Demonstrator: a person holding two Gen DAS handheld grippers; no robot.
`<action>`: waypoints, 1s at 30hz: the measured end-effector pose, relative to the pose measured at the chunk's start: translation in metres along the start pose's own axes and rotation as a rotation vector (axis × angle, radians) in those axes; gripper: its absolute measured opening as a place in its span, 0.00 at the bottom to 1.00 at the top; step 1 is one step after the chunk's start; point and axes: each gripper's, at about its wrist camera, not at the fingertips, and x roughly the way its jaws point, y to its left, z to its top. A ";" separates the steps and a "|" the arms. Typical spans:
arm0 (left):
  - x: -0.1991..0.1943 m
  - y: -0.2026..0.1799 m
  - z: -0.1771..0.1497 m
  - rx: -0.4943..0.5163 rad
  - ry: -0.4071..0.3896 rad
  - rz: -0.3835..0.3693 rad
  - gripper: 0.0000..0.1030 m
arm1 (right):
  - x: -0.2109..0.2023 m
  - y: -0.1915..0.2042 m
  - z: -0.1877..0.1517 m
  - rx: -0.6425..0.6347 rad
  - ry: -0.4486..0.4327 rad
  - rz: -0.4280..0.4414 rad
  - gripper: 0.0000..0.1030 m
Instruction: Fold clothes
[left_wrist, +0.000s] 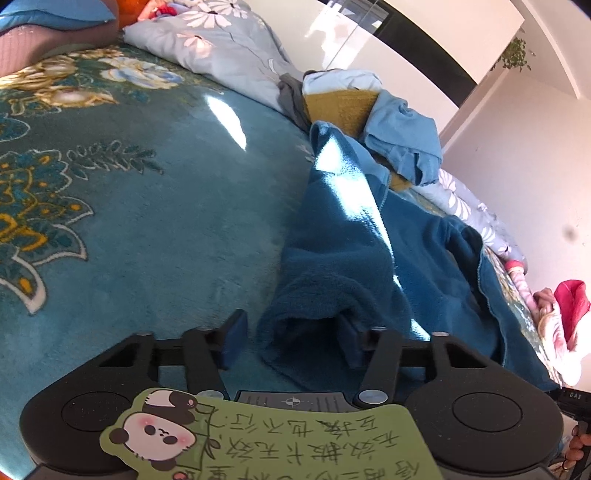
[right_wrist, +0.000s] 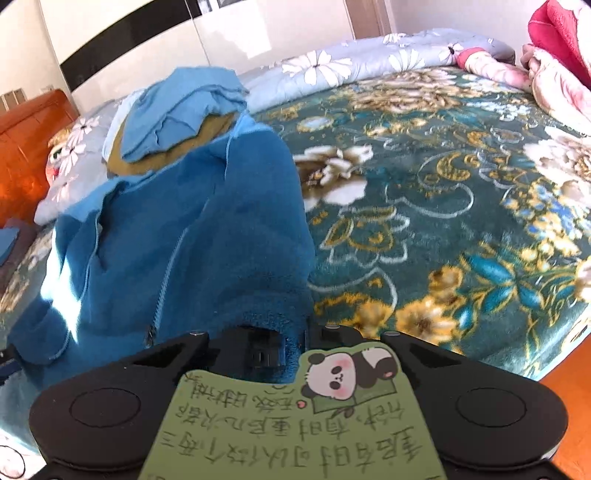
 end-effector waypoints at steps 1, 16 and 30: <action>-0.002 -0.004 -0.001 0.004 -0.004 0.000 0.35 | -0.002 -0.001 0.004 0.000 -0.012 0.000 0.05; -0.032 -0.038 -0.043 -0.024 0.031 -0.006 0.05 | -0.005 -0.025 0.031 -0.022 -0.052 -0.084 0.05; -0.022 -0.030 -0.051 -0.048 0.017 -0.057 0.05 | -0.054 -0.011 0.050 -0.097 -0.070 -0.047 0.17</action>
